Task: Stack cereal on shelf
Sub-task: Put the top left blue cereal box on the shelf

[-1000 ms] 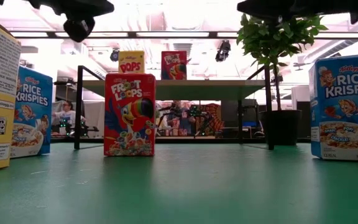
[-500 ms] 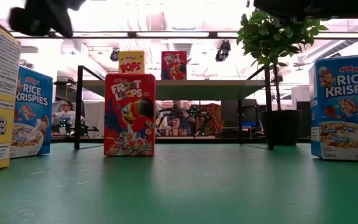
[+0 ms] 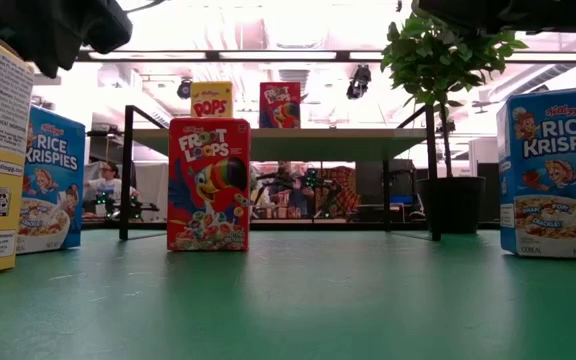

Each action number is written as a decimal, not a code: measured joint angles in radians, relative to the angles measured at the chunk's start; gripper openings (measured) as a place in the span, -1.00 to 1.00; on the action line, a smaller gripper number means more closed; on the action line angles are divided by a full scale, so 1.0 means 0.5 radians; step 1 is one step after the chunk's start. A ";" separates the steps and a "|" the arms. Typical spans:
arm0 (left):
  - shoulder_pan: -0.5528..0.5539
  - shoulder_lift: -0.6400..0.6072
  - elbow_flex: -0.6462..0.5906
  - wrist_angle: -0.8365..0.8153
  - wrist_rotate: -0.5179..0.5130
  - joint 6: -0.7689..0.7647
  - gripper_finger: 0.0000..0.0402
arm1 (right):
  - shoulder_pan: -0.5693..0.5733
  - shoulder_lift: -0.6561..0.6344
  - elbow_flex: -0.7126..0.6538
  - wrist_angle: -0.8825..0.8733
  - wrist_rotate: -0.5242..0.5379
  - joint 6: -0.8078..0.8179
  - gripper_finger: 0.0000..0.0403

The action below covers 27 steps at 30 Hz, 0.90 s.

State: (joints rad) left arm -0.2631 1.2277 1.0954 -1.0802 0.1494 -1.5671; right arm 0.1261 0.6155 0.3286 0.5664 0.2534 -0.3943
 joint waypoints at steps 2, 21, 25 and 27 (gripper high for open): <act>-0.006 0.023 0.002 -0.001 0.001 0.007 -0.59 | 0.000 0.002 0.005 -0.001 -0.001 -0.002 -0.96; -0.103 0.212 0.006 -0.078 0.035 0.179 -0.45 | 0.000 0.000 -0.087 0.187 -0.297 -0.142 -0.96; -0.123 0.215 0.005 -0.117 0.027 0.119 -0.45 | 0.000 0.000 -0.111 0.241 -0.297 -0.138 -0.96; -0.127 0.214 0.005 -0.131 0.020 0.073 -0.45 | 0.000 0.000 -0.113 0.242 -0.297 -0.137 -0.96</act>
State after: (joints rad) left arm -0.3266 1.3346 1.0981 -1.1458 0.1593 -1.5305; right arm 0.1261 0.6155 0.2722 0.6873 0.1051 -0.4626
